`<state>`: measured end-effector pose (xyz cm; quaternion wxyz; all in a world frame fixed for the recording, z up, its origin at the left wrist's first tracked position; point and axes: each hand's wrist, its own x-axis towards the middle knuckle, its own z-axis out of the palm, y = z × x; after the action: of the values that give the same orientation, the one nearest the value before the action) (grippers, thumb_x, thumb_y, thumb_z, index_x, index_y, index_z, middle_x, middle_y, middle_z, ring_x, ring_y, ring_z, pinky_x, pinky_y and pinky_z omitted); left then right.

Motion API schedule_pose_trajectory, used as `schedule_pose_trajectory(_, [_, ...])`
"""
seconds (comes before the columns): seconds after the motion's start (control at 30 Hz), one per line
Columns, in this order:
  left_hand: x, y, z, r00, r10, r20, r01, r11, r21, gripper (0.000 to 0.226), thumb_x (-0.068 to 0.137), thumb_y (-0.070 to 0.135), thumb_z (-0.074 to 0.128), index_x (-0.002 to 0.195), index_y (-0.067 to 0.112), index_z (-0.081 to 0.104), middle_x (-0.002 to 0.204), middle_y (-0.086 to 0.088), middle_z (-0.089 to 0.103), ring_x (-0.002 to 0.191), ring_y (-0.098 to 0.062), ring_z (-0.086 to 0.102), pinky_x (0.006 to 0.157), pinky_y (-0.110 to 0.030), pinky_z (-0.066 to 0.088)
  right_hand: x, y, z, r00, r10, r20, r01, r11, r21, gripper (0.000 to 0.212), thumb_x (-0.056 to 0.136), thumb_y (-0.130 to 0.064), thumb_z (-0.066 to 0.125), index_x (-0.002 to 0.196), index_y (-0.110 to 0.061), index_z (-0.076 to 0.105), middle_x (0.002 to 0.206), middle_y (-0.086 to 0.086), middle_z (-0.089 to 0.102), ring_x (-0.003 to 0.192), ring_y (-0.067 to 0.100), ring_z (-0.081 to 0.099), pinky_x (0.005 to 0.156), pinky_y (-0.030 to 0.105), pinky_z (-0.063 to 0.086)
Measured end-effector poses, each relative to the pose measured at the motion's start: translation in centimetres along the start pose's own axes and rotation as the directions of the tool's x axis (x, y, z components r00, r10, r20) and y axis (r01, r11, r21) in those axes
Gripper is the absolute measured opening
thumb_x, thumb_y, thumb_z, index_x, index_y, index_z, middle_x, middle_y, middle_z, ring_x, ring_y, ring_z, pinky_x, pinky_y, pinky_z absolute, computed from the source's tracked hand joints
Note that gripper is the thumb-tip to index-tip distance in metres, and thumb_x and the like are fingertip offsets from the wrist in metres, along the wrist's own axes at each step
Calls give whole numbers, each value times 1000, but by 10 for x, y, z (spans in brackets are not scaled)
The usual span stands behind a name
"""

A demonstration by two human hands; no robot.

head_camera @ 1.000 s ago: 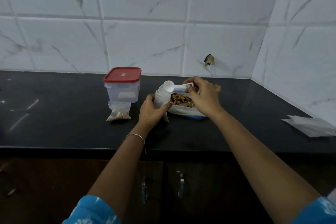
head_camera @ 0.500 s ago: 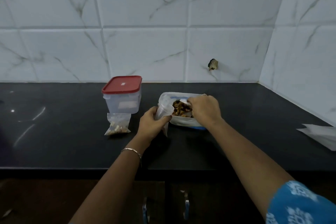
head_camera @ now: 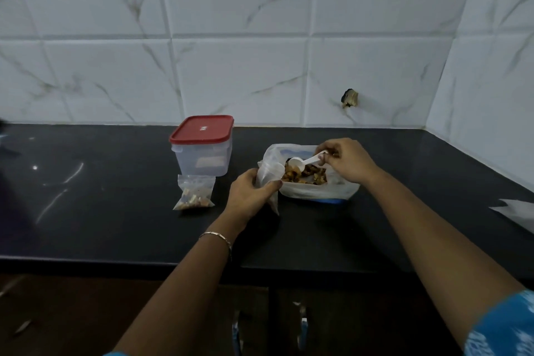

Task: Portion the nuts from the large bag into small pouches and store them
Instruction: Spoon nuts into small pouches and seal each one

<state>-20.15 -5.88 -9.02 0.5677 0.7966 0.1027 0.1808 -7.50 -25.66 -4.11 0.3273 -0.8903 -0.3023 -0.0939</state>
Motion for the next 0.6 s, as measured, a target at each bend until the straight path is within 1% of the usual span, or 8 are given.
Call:
schedule_pose_trajectory(0.07, [0, 0, 0, 1000, 6, 4, -6, 1000, 5, 43, 84, 29, 72, 121, 17, 56, 108, 3, 61, 98, -10, 60, 75, -20, 47, -3, 0, 1, 999, -6, -44, 3, 998, -67, 18, 95, -18, 59, 101, -29, 72, 91, -9, 72, 79, 6, 64, 67, 25, 47])
schedule_pose_trajectory(0.13, [0, -1, -1, 1000, 15, -1, -15, 1000, 10, 41, 84, 30, 73, 119, 17, 58, 110, 1, 64, 98, -10, 61, 76, -21, 49, -6, -2, 9, 996, -41, -79, 25, 982, -189, 21, 96, -19, 57, 106, -29, 72, 95, -7, 72, 74, 9, 62, 65, 26, 46])
schedule_pose_trajectory(0.2, [0, -2, -1, 1000, 21, -9, -20, 1000, 15, 42, 83, 30, 73, 120, 16, 59, 111, -1, 65, 99, -11, 62, 78, -22, 50, -10, -5, 20, 990, -107, -95, 73, 946, -315, 26, 96, -18, 54, 111, -29, 71, 101, -5, 72, 82, 13, 64, 73, 30, 50])
schedule_pose_trajectory(0.3, [0, -2, -1, 1000, 13, -1, -13, 1000, 5, 40, 83, 29, 73, 119, 17, 59, 111, 0, 65, 98, -9, 62, 77, -21, 50, -12, -6, 30, 982, -175, -77, 132, 912, -388, 29, 97, -19, 51, 117, -30, 70, 107, -5, 72, 95, 14, 64, 76, 25, 44])
schedule_pose_trajectory(0.37, [0, -2, -1, 1000, 11, 9, -11, 1000, 4, 40, 84, 27, 73, 120, 17, 59, 110, 2, 65, 97, -8, 61, 76, -20, 50, -10, -7, 32, 991, -129, -38, 110, 942, -316, 29, 98, -18, 50, 116, -29, 70, 104, -6, 72, 90, 11, 63, 70, 22, 38])
schedule_pose_trajectory(0.43, [2, -2, -1, 1000, 14, 12, -14, 1000, 17, 42, 83, 28, 73, 121, 17, 59, 111, 1, 65, 98, -8, 62, 79, -21, 51, -9, -8, 30, 998, -68, 2, 67, 976, -206, 28, 97, -15, 52, 112, -29, 71, 99, -7, 72, 81, 8, 63, 66, 23, 42])
schedule_pose_trajectory(0.53, [3, -3, 0, 1000, 9, 24, -10, 999, 35, 46, 82, 30, 74, 123, 16, 58, 114, 0, 65, 101, -11, 63, 86, -28, 53, -9, -2, 22, 998, 5, 64, -5, 1000, 2, 25, 95, -10, 56, 105, -26, 71, 89, -6, 73, 81, 8, 67, 78, 29, 53])
schedule_pose_trajectory(0.6, [3, -4, 1, 1000, 3, 29, -4, 999, 42, 50, 82, 31, 74, 126, 15, 57, 116, -2, 65, 103, -13, 62, 89, -31, 53, -13, -1, 17, 987, 77, 141, -108, 967, 232, 20, 95, -6, 56, 107, -16, 70, 88, 2, 74, 82, 7, 68, 79, 23, 54])
